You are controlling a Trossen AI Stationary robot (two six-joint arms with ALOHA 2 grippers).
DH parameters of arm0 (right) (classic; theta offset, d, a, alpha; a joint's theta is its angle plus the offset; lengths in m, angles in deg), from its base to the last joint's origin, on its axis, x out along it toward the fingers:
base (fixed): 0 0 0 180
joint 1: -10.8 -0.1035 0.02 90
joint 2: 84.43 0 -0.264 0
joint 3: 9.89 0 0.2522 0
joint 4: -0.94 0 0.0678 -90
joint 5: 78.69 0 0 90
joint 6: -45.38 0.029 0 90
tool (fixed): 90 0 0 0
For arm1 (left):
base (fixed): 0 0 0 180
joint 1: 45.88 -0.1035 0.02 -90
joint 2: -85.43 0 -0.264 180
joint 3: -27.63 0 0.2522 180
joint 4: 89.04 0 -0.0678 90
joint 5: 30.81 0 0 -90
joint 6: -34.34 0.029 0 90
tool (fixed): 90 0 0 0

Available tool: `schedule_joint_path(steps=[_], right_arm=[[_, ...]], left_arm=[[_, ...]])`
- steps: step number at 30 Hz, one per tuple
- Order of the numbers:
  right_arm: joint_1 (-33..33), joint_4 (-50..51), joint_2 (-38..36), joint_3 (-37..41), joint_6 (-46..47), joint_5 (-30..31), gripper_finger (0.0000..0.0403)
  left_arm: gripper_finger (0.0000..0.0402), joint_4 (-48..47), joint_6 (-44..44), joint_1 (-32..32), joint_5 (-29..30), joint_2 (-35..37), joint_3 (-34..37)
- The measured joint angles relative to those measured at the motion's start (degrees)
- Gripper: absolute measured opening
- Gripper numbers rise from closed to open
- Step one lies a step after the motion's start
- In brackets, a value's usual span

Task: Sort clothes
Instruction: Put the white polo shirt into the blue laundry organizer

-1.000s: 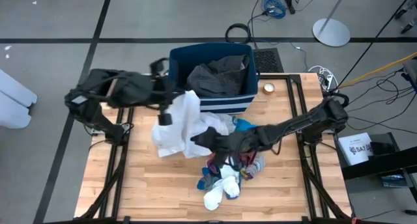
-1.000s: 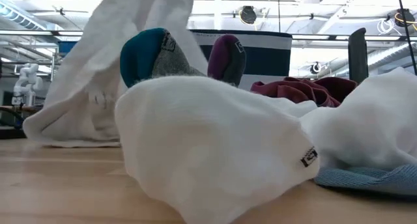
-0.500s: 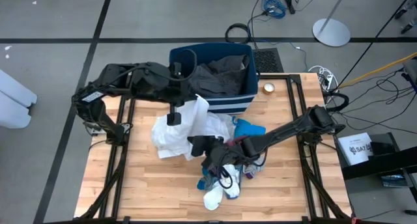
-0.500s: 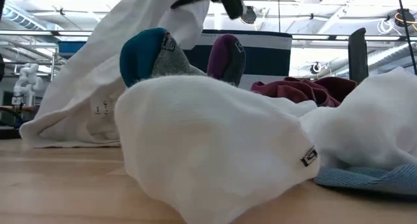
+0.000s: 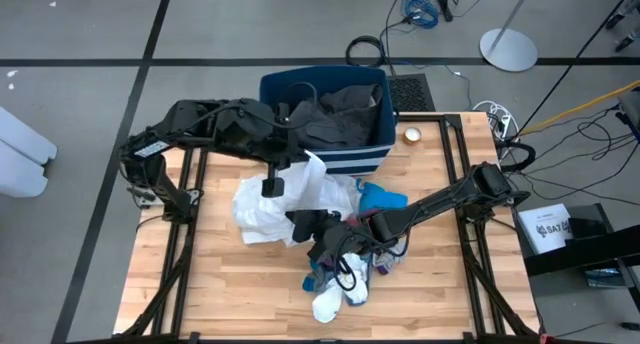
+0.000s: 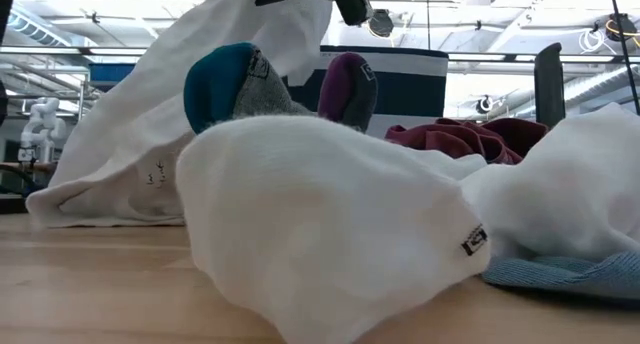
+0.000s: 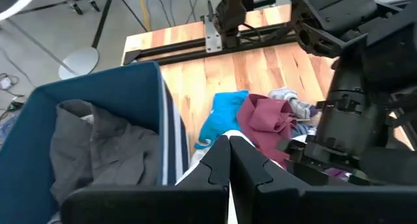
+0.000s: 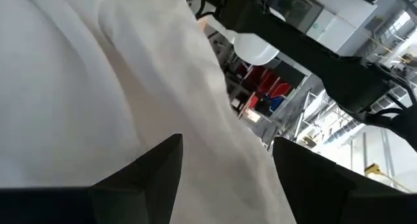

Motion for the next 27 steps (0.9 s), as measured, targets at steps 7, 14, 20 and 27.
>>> schedule_joint_path(steps=[7,14,20,27], right_arm=[[0.64,0.54,0.0,0.0,1.74,0.25,0.0166],[0.6,1.7,0.0,0.0,5.86,0.37,0.0013],[0.53,2.27,-0.79,0.01,12.83,0.58,0.0002],[0.99,9.41,-6.3,0.04,25.25,0.89,0.0001]], left_arm=[[0.0001,0.0,0.02,0.02,-0.65,-0.39,0.02],[0.0024,-0.12,1.11,0.04,0.24,-0.39,0.02],[0.0098,-1.46,3.1,0.04,1.18,-0.39,0.0],[0.0142,-11.86,3.41,0.0,5.34,0.51,0.02]])
